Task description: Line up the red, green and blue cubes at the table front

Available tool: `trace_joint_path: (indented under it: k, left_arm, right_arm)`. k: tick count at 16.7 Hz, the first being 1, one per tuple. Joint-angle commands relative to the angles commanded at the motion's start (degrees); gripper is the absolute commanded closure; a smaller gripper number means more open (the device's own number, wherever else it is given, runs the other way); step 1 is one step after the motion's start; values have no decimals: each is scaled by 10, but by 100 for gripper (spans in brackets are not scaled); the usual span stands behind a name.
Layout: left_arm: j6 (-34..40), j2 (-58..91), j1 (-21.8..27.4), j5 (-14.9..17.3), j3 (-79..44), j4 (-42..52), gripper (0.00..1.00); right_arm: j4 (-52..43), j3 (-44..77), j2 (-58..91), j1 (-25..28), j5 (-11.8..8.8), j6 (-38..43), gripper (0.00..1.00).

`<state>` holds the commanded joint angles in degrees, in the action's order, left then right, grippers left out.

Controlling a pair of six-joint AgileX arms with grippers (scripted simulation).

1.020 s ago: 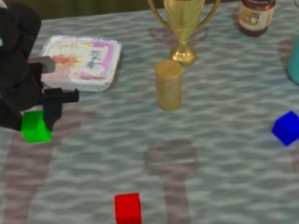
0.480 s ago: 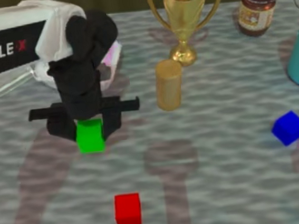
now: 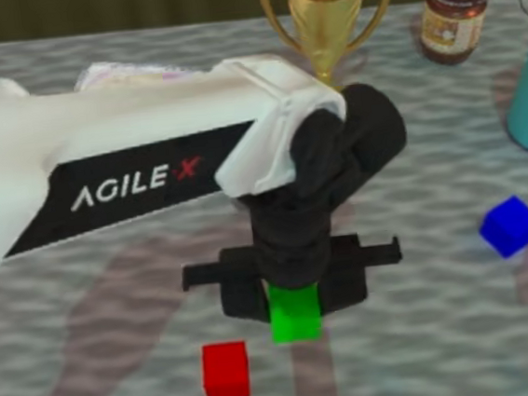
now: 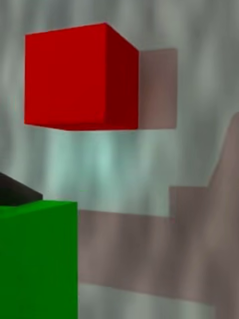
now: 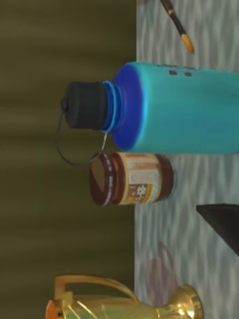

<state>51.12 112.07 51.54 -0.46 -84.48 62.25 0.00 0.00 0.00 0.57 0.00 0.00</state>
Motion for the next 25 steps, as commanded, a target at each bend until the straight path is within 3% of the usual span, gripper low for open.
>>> trace_joint_path:
  k: [7,13,18,25]
  left_arm:
    - [6,3,7,0,8,-11,100]
    - [7,42,8,0,82,-128,100]
    - [8,50,8,0,94,-146,100]
    - [8,50,8,0,94,-146,47]
  right_arm:
    - [0,0,0,0,0,0,0]
    - [0,0,0,0,0,0,0]
    - [0,0,0,0,0,0,0]
    - [0,0,0,0,0,0,0]
